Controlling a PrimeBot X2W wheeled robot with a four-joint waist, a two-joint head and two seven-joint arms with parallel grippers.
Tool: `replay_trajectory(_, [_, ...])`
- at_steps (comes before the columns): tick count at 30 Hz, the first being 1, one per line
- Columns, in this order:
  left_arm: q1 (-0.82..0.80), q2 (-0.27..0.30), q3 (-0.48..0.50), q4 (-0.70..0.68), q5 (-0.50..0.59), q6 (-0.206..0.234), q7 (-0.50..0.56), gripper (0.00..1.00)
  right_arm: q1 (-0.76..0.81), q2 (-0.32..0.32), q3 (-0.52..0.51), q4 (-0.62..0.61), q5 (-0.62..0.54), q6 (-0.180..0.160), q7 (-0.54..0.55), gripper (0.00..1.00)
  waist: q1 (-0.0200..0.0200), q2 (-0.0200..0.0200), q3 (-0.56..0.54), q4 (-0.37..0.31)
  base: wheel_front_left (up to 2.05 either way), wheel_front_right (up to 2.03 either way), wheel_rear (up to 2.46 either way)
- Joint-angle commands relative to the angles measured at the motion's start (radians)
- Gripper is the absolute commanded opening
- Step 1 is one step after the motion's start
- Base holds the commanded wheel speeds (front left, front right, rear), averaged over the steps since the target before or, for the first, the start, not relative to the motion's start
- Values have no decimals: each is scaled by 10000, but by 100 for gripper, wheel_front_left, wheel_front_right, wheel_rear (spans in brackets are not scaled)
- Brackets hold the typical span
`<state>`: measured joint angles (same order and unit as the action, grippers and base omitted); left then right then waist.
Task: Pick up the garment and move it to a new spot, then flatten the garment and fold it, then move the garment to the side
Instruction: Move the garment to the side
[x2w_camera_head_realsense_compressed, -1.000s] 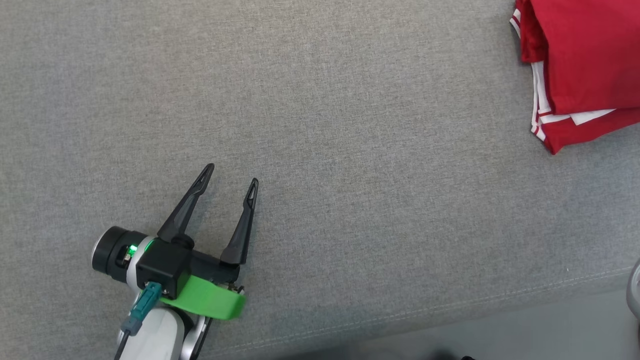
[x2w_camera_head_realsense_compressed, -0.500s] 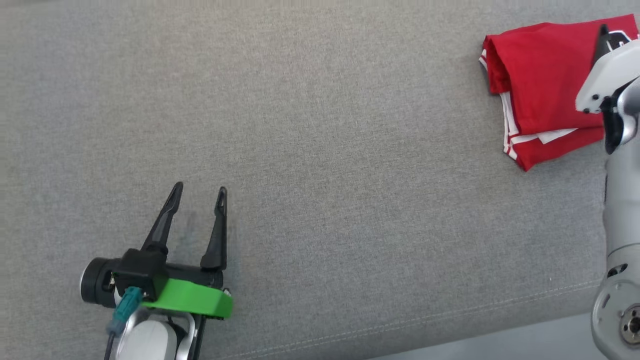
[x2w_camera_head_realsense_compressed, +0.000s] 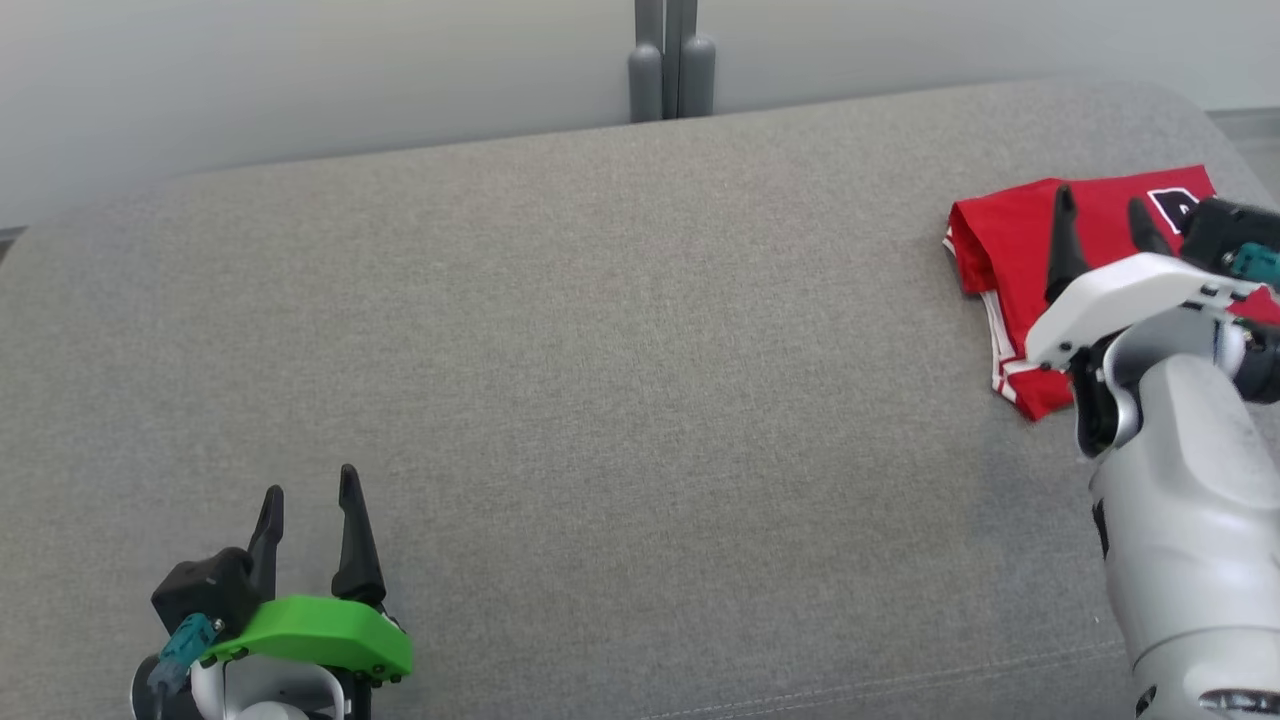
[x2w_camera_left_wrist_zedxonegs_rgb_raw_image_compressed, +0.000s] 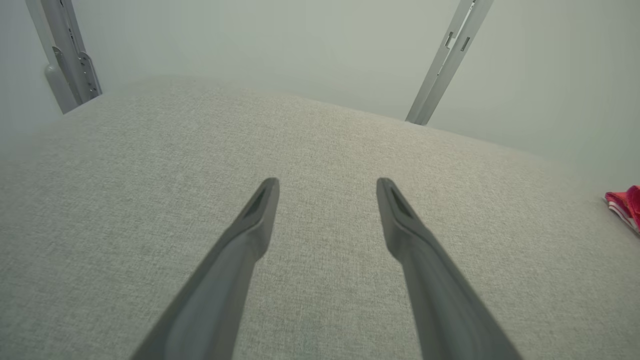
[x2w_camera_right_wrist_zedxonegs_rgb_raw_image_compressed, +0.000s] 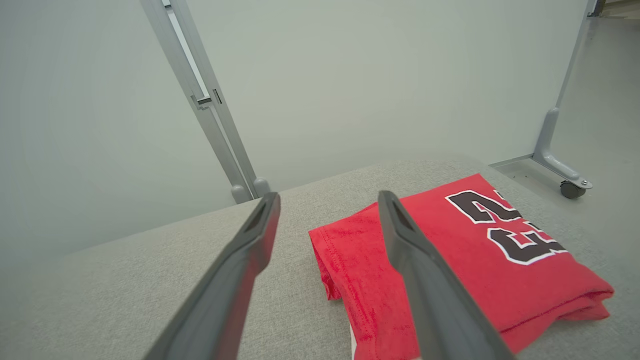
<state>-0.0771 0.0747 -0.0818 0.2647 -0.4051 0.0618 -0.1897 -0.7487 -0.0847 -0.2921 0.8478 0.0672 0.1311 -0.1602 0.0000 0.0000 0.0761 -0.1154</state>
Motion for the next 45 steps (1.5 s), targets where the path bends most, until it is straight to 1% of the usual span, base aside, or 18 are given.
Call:
replay_trajectory(1, [89, 48, 27, 22, -42, 60, 41, 100, 322, 59, 136, -110, 116, -11, -103, 100, 0, 0, -807, 470, 0, 0, 0])
replay_trajectory(8, [20, 327, -49, 276, 202, 227, 194, 100, 2183, 274, 1548, -1882, 1574, -9, -477, 100, 0, 0, -1260, 946, 0, 0, 0])
replay_trajectory(12, [-122, 518, -91, 280, 351, 213, 37, 100, 3273, 315, 2266, -2968, 2005, -8, -526, 100, 0, 0, -1358, 1178, 0, 0, 0])
replay_trajectory(15, [-101, 625, -170, 343, 400, -75, -233, 100, 4026, 319, 2588, -3627, 2187, -8, -572, 100, 0, 0, -1392, 1296, 0, 0, 0])
replay_trajectory(16, [-48, 635, -217, 379, 455, -108, -319, 100, 4252, 326, 2727, -3807, 2279, -8, -600, 100, 0, 0, -1406, 1340, 0, 0, 0])
replay_trajectory(18, [95, 625, -360, 395, 498, -363, -483, 100, 4695, 332, 2931, -4114, 2270, -8, -643, 100, 0, 0, -1444, 1428, 0, 0, 0])
replay_trajectory(21, [356, 653, -525, 393, 635, -669, -670, 100, 5259, 326, 3006, -4596, 2166, -8, -766, 100, 0, 0, -1492, 1515, 0, 0, 0])
replay_trajectory(23, [529, 641, -583, 424, 730, -842, -719, 100, 5594, 324, 2879, -4832, 2014, -8, -811, 100, 0, 0, -1525, 1542, 0, 0, 0])
replay_trajectory(26, [838, 579, -568, 416, 886, -933, -759, 100, 5978, 331, 2717, -5078, 1698, -8, -830, 100, 0, 0, -1580, 1540, 0, 0, 0])
replay_trajectory(31, [1406, 413, -251, 45, 1197, -815, -760, 100, 6534, 334, 2574, -5333, 1195, -7, -750, 100, 0, 0, -1629, 1452, 0, 0, 0])
replay_trajectory(35, [1701, 291, 35, -101, 1370, -865, -764, 100, 6860, 334, 2503, -5403, 963, -7, -773, 100, 0, 0, -1635, 1374, 0, 0, 0])
replay_trajectory(45, [1924, 338, 712, 235, 1602, -847, -765, 100, 7254, 334, 2339, -4958, 544, -7, -725, 100, 0, 0, -1613, 1245, 0, 0, 0])
